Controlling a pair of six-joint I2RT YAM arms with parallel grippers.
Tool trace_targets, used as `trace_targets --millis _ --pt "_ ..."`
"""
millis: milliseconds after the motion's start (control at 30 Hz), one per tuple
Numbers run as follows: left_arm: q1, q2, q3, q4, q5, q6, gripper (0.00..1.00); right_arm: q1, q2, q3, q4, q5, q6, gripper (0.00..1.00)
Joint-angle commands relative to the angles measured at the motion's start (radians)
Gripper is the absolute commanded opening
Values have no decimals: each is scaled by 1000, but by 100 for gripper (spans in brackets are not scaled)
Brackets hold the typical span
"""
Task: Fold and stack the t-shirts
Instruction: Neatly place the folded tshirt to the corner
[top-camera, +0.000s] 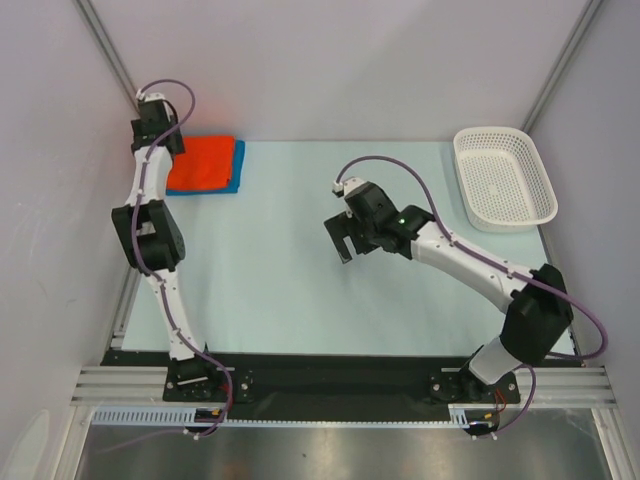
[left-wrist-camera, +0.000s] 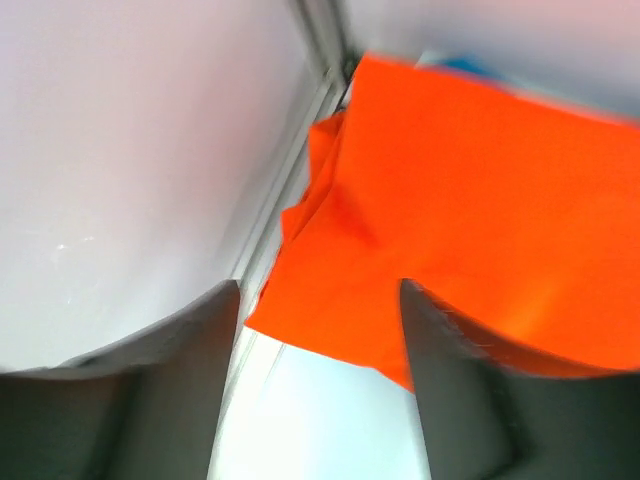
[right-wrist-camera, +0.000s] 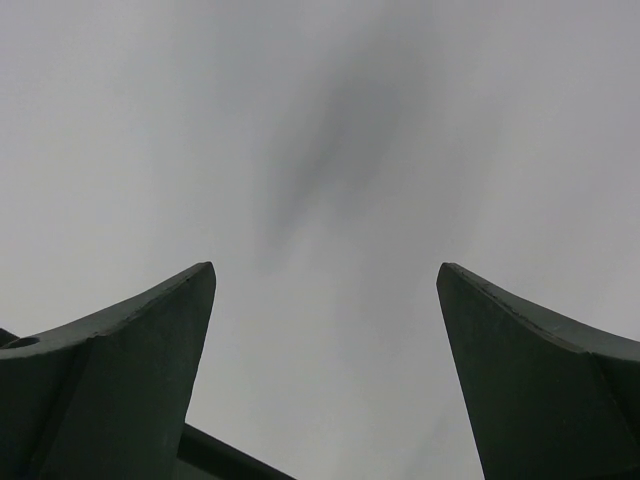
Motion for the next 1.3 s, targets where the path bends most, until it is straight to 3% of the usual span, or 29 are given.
trace_targets --millis 0,100,233,300,333,533,633,800,1267 --pt "-45 -140 -30 -23 42 -25 60 4 -104 -58 47 10 19 100" --pt "-71 -188 -137 -14 137 -30 50 5 -159 -130 83 4 33 100" --pt "-127 -219 -240 8 168 -2 56 1 -215 -201 116 7 46 100" --pt "-140 -225 -267 26 148 -5 49 -4 -235 -227 120 7 49 100" --pt "-135 -222 -276 29 133 -16 40 -11 -254 -245 119 5 51 100" --pt "-54 -127 -132 -12 128 -97 18 -48 -285 -262 108 -2 51 100" --pt "-19 -37 -31 -34 138 -105 12 -59 -253 -247 122 -15 53 100" --pt "27 59 95 -53 148 -105 11 -56 -155 -181 131 -22 53 100" --pt "103 162 120 -118 108 -85 15 -15 -41 -65 107 -2 59 100"
